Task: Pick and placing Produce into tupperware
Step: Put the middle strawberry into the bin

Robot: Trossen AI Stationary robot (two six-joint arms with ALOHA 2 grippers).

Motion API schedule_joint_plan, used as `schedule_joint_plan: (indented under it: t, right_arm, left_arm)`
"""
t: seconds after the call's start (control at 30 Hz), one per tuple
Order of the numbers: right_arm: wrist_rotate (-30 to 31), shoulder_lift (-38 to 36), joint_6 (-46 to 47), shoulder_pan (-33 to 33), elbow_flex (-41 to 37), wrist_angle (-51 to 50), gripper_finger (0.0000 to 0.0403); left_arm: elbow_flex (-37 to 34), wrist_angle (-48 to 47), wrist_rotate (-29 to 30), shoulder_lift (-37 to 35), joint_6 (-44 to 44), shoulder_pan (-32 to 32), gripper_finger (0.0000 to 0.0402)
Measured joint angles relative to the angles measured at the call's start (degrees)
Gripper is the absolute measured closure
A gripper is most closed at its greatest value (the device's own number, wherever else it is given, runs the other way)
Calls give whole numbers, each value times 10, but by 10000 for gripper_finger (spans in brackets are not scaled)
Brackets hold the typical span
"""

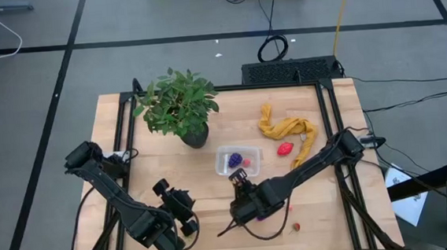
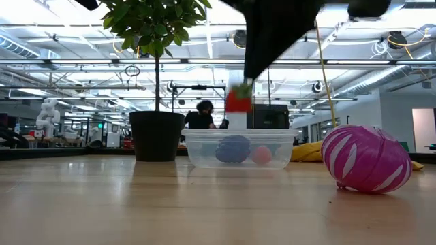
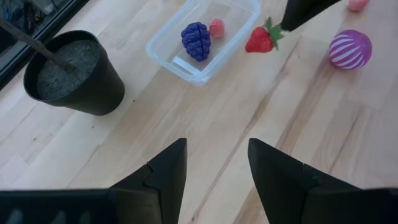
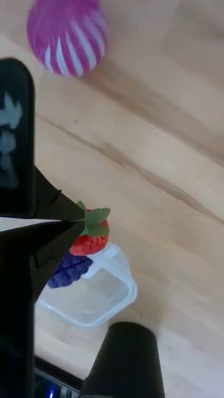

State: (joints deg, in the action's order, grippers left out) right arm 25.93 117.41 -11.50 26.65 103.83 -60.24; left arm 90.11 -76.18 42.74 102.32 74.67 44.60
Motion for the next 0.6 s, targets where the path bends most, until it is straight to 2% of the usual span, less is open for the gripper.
schedule_joint_plan:
  t: [0.27,0.47,0.6]
  right_arm:
    - [-8,-76,59,-30,17,-38,403]
    - [-135,-132,102,-90,16,-34,403]
    - [-196,-147,113,-129,-7,-26,403]
  left_arm:
    - [0,-1,7,0,-7,0,225]
    - [0,-1,9,0,-7,0,225]
    - [0,-1,9,0,-7,0,225]
